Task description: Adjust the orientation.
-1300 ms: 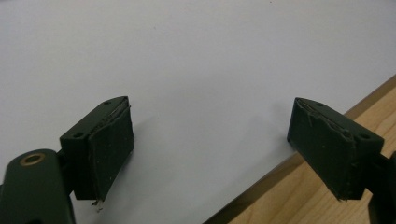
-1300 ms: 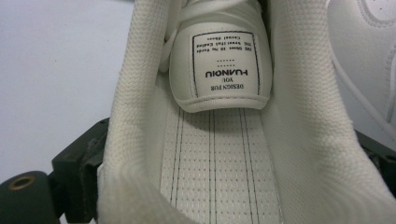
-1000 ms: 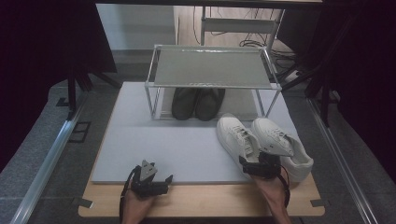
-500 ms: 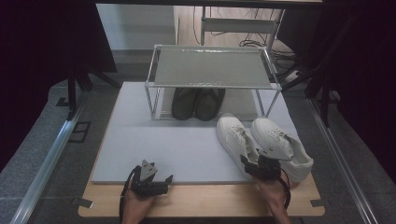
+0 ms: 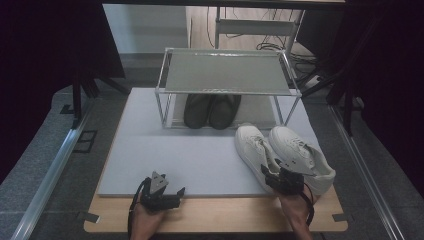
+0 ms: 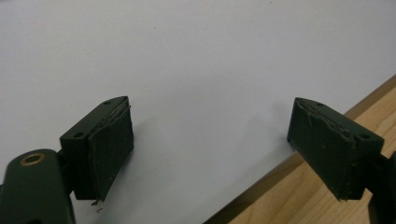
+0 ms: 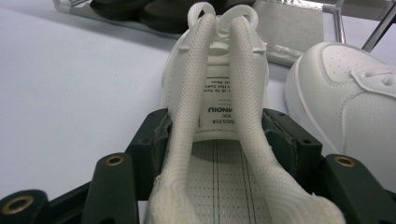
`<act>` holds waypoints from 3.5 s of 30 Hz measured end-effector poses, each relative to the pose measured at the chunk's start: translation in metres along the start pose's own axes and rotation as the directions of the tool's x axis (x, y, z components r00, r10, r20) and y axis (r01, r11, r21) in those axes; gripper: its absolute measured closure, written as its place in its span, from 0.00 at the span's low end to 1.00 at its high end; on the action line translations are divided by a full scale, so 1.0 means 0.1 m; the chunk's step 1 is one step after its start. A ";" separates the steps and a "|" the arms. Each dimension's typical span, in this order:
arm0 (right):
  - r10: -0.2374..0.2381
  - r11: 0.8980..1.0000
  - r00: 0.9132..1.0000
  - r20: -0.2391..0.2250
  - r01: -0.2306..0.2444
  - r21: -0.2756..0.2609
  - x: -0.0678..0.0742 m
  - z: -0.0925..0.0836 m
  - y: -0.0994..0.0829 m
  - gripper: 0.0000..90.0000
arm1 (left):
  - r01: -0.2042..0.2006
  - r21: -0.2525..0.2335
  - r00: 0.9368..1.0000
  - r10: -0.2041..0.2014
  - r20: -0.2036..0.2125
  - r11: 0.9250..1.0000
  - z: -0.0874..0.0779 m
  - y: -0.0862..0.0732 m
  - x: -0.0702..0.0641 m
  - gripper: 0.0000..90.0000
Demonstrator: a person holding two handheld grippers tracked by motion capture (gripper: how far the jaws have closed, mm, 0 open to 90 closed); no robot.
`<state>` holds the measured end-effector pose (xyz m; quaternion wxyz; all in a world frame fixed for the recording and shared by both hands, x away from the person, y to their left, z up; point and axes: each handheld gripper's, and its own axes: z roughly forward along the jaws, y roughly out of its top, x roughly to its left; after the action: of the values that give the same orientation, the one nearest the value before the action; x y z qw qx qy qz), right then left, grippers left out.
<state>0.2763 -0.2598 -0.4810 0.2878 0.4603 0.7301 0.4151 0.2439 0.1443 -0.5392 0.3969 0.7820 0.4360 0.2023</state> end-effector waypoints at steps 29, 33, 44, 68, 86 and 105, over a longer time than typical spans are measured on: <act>0.005 0.997 1.000 0.016 -0.004 -0.071 -0.04 -0.04 -0.31 0.15 | -0.001 0.001 1.000 0.001 -0.001 1.000 0.00 0.00 0.00 0.16; -0.008 0.998 0.999 0.033 0.010 -0.064 -0.02 -0.02 -0.37 0.16 | -0.001 0.001 1.000 0.001 -0.001 1.000 0.00 0.00 0.00 0.16; -0.005 0.997 1.000 0.014 0.006 -0.080 0.02 -0.06 -0.34 0.36 | -0.001 0.001 1.000 0.001 0.000 1.000 0.00 0.00 0.00 0.16; -0.041 0.982 0.999 0.003 0.041 -0.187 0.05 -0.35 0.10 0.47 | -0.002 0.001 1.000 0.002 0.001 1.000 0.00 0.00 0.00 0.16; -0.070 0.948 0.998 -0.005 0.065 -0.312 0.13 -0.59 0.53 0.47 | 0.000 -0.001 1.000 0.000 0.001 1.000 0.00 0.00 0.00 0.16; -0.107 0.907 0.994 -0.033 0.084 -0.413 0.25 -0.78 1.03 0.47 | -0.005 0.001 1.000 0.005 0.002 1.000 0.00 0.00 0.01 0.16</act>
<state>0.2487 -0.2396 -0.3538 0.3778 0.3419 0.6557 0.5571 0.2446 0.1448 -0.5392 0.3965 0.7834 0.4337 0.2022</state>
